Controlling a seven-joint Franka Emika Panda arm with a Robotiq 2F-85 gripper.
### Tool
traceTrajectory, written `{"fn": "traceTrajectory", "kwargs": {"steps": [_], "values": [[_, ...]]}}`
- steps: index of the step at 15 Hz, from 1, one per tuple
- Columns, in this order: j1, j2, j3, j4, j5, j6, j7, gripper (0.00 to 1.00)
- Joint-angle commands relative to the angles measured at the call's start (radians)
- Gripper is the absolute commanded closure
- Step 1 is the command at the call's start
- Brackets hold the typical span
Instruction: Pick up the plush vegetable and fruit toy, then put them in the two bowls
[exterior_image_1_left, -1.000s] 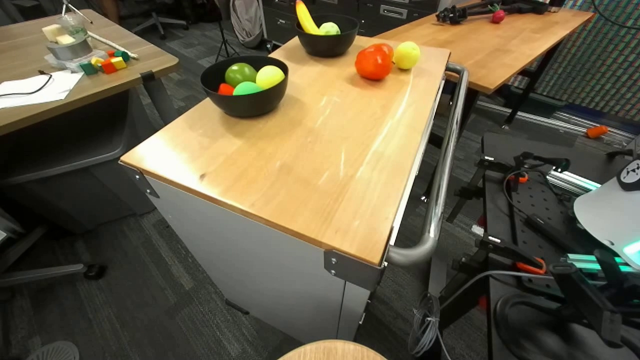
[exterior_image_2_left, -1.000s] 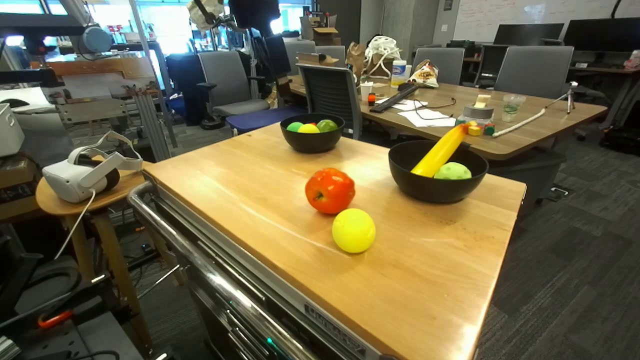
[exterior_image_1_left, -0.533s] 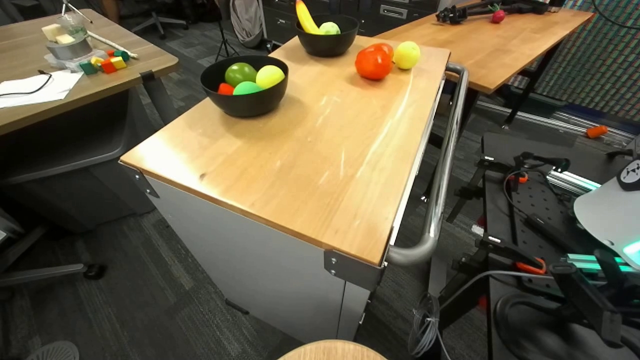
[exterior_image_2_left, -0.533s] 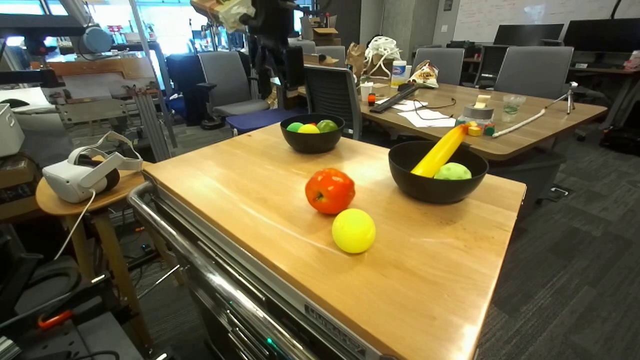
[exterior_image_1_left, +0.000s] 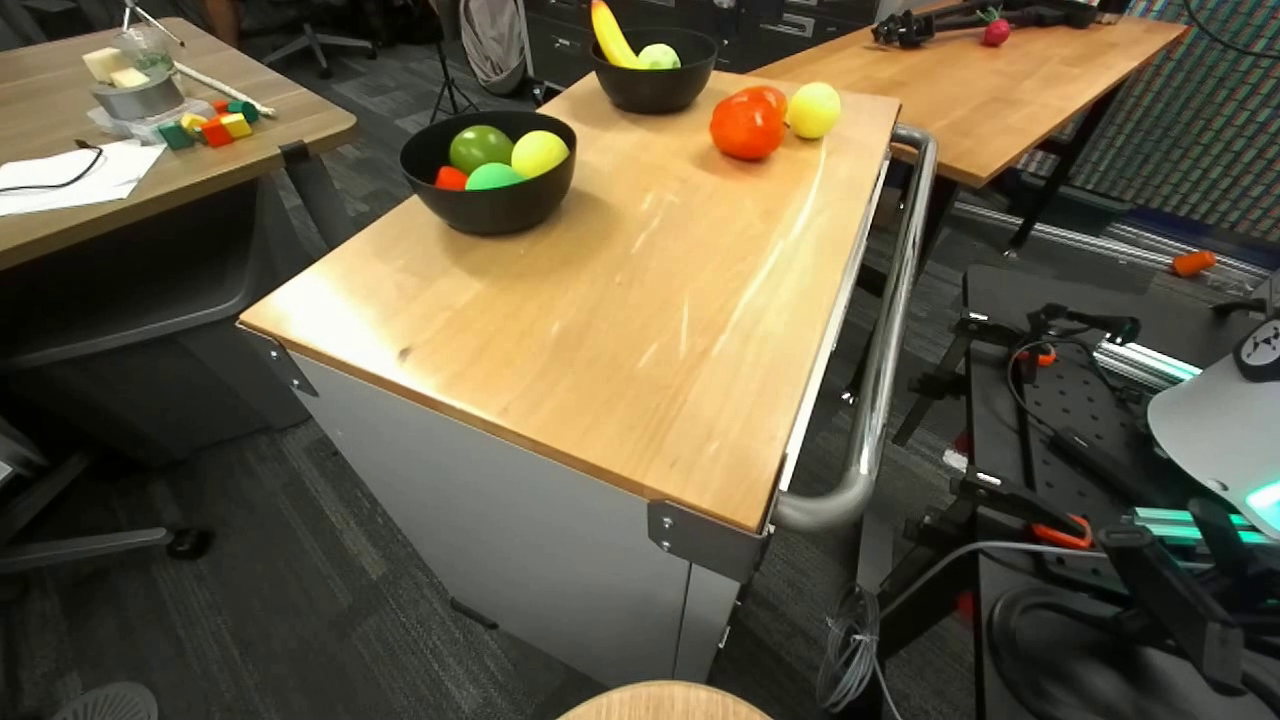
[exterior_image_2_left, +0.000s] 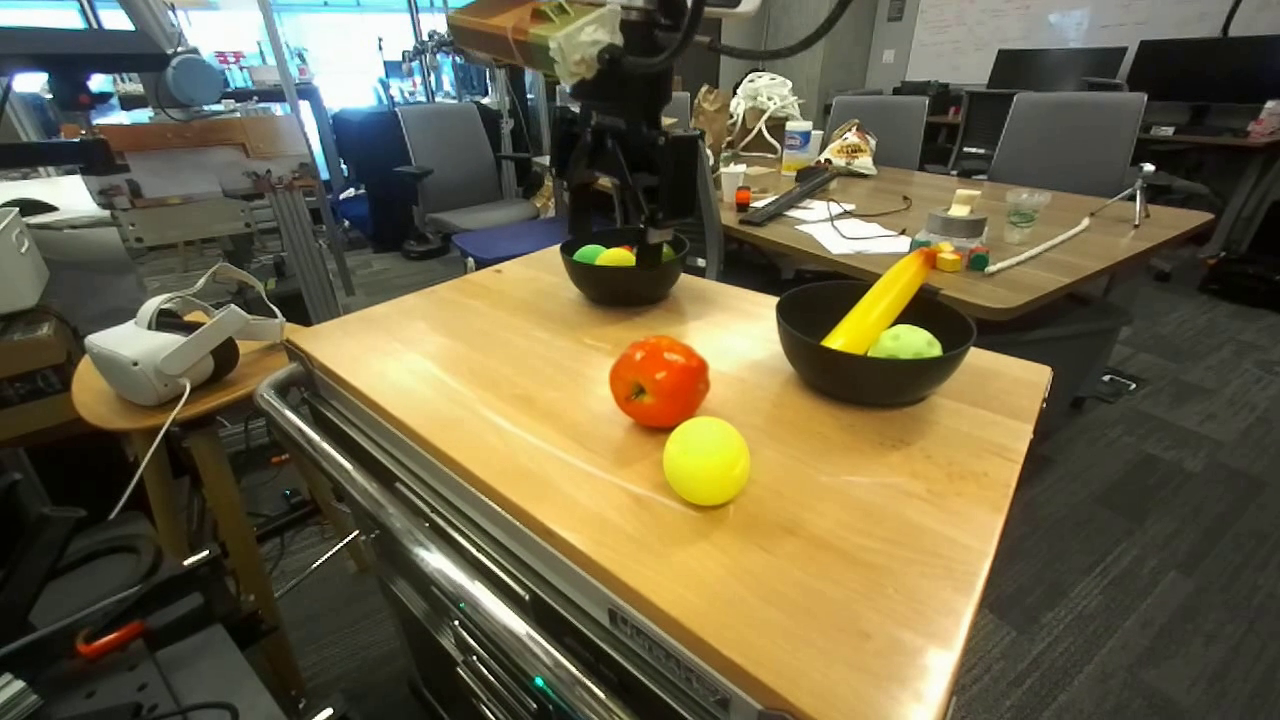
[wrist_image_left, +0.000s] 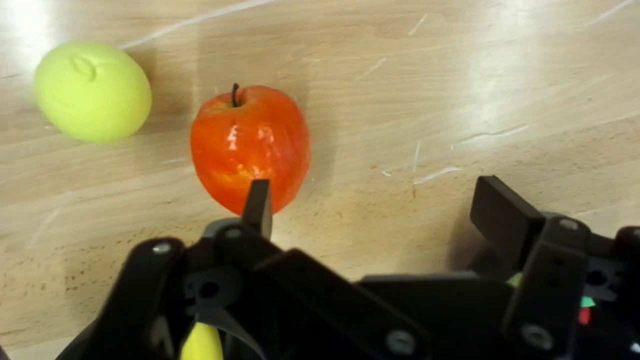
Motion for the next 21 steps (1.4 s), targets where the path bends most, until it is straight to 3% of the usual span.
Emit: {"fn": "traceTrajectory", "kwargs": {"steps": [1,8,13,21], "values": [[-0.005,0.025,0.002,-0.025,-0.122,0.114,0.014,0.0],[-0.012,0.042,-0.002,-0.113,-0.13,0.206,0.008,0.0],[-0.017,0.055,-0.004,-0.177,-0.136,0.367,0.023,0.0],[-0.013,0.087,-0.005,-0.221,-0.156,0.432,0.053,0.0]]}}
